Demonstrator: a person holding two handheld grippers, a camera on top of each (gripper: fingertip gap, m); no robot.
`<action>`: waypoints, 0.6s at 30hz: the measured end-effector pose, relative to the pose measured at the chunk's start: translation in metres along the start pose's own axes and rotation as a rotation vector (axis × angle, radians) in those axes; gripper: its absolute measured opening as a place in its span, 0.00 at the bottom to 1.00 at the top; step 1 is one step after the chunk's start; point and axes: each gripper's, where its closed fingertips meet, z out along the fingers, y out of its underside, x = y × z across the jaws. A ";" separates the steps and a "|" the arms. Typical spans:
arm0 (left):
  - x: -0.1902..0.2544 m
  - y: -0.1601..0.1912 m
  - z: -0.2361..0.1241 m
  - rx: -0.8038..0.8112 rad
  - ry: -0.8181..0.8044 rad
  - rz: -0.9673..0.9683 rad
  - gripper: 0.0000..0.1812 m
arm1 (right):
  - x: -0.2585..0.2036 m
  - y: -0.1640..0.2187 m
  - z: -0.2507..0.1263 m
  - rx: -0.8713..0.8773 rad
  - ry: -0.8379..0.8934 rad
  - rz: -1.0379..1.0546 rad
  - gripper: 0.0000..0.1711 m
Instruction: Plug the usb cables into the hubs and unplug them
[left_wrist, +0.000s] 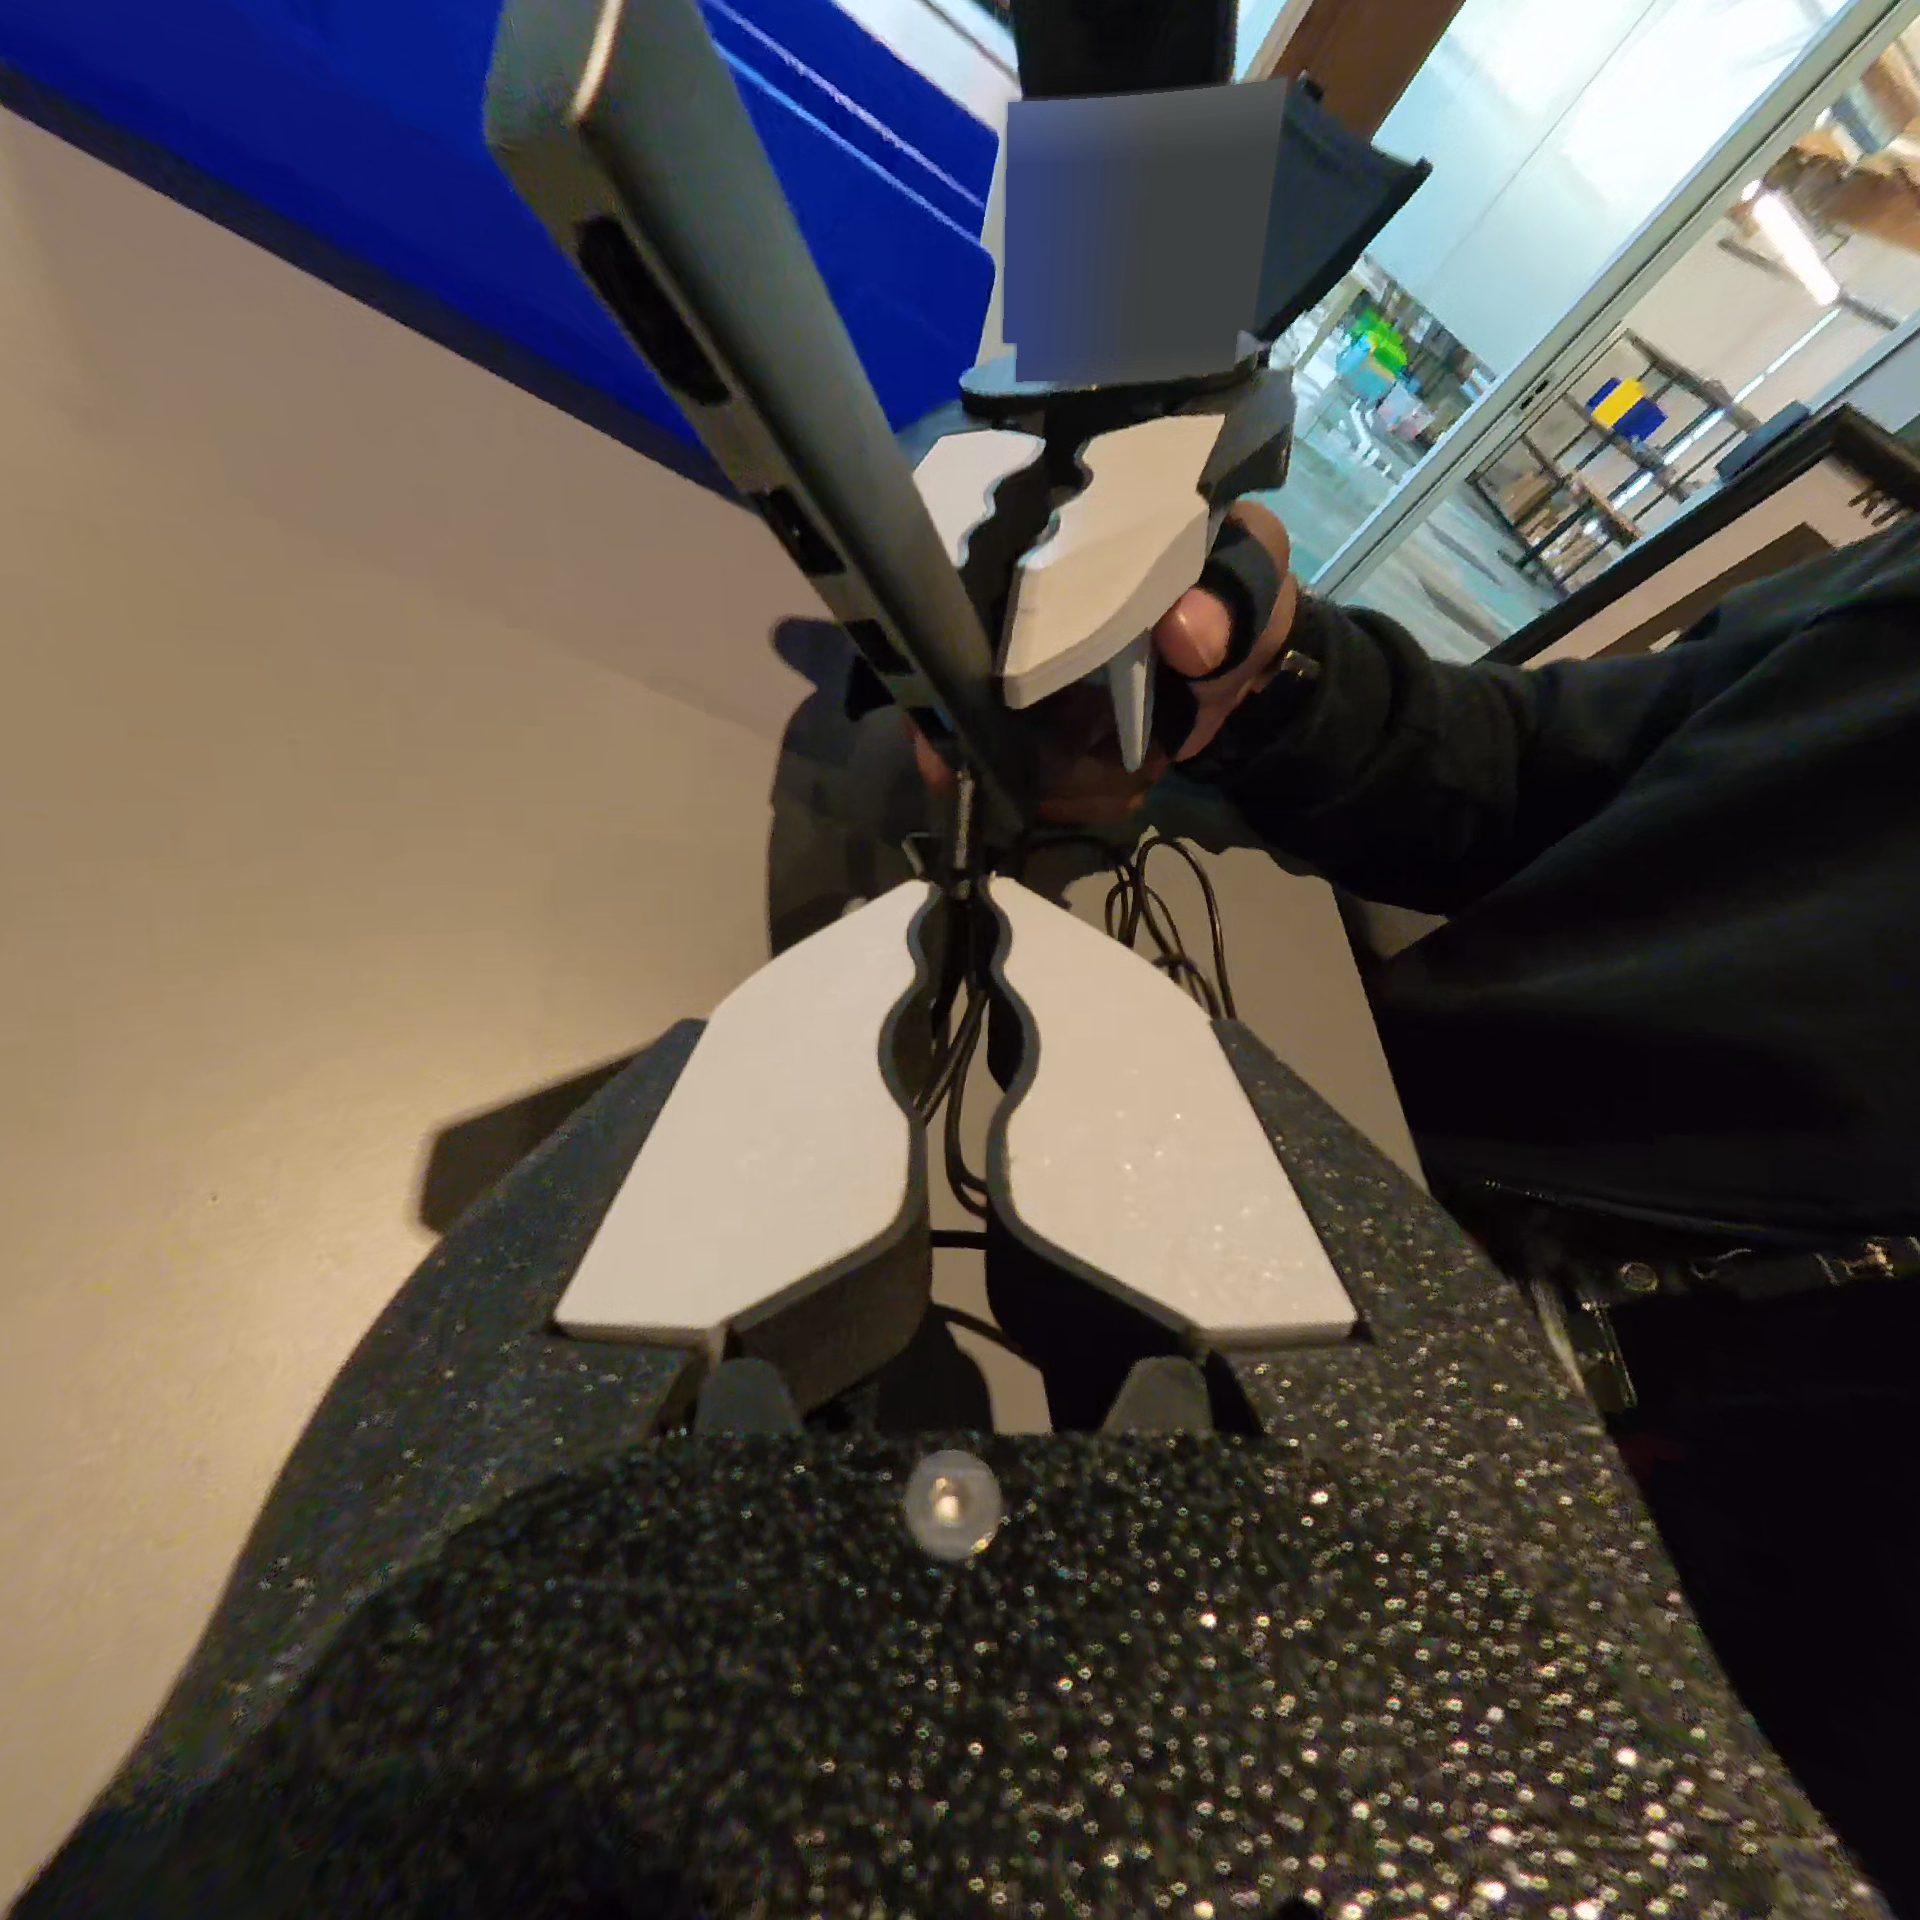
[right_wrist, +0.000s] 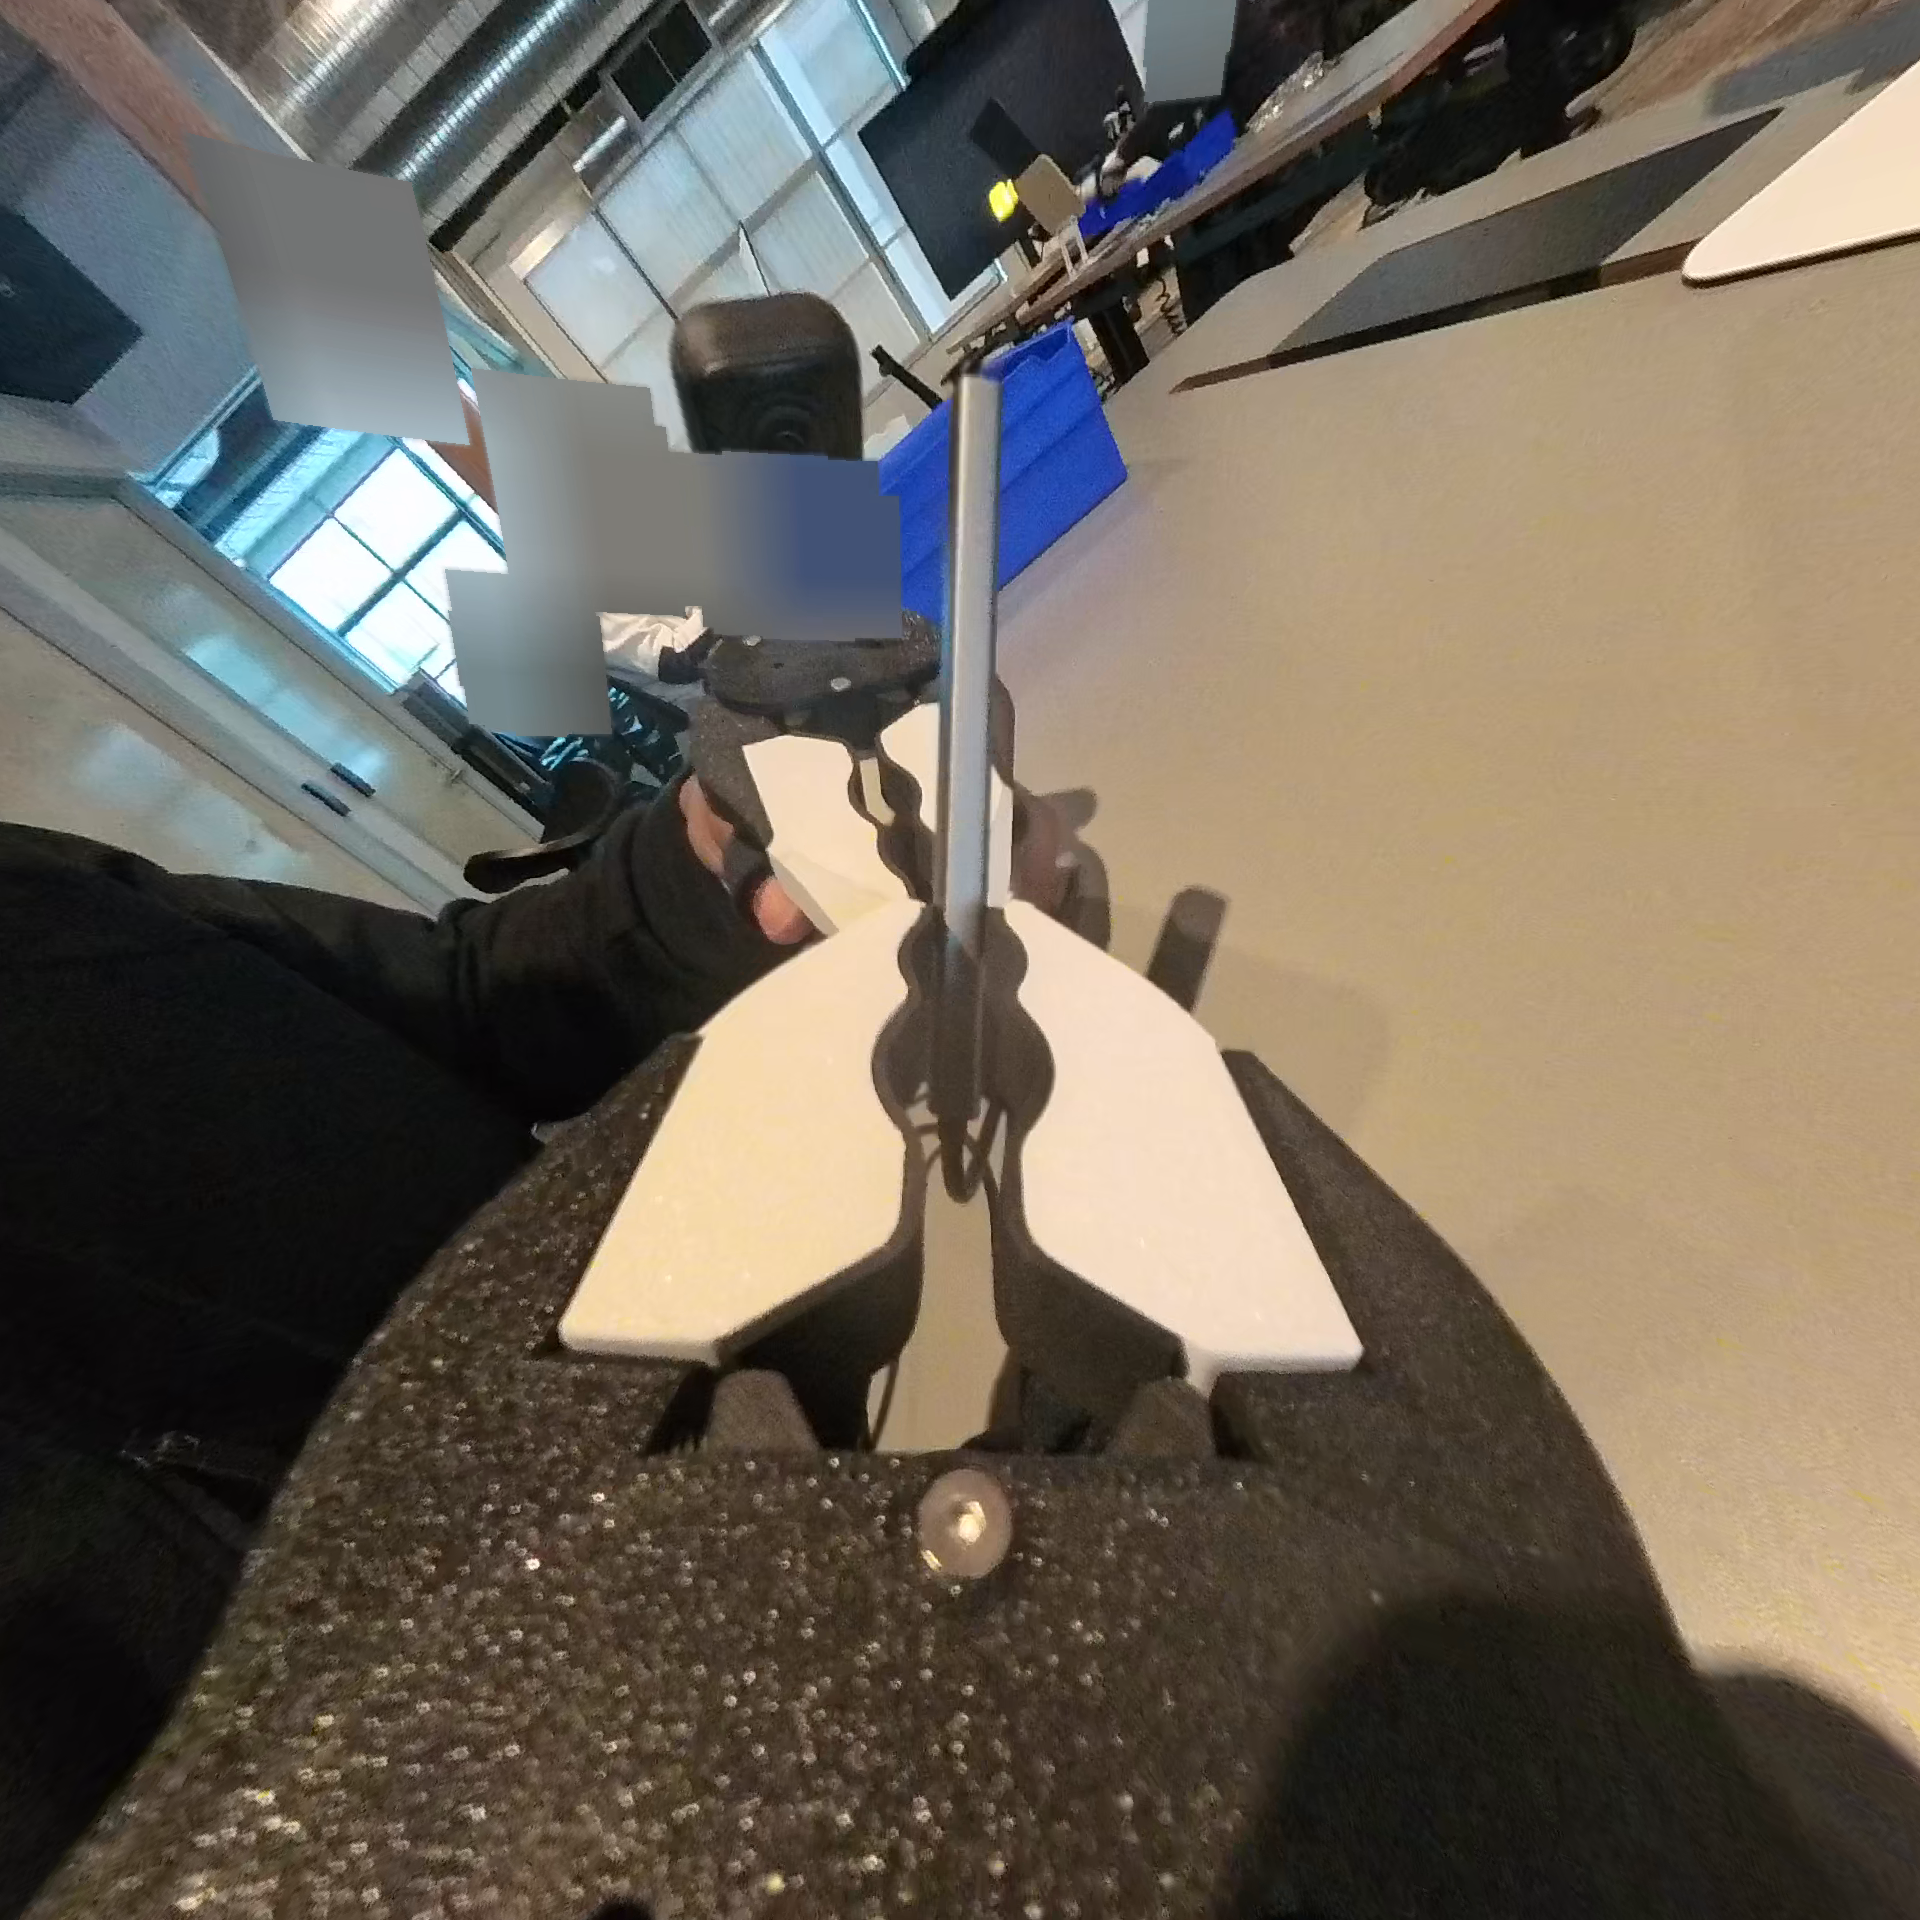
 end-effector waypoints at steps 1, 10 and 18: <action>0.000 0.003 0.000 -0.023 -0.010 0.013 0.02 | 0.000 0.003 0.001 -0.019 0.005 -0.005 0.05; -0.001 0.026 0.009 -0.187 -0.054 0.045 0.02 | 0.007 0.028 -0.002 -0.211 0.015 0.018 0.05; -0.001 0.035 0.010 -0.244 -0.044 0.043 0.02 | 0.009 0.039 0.000 -0.286 0.015 0.032 0.06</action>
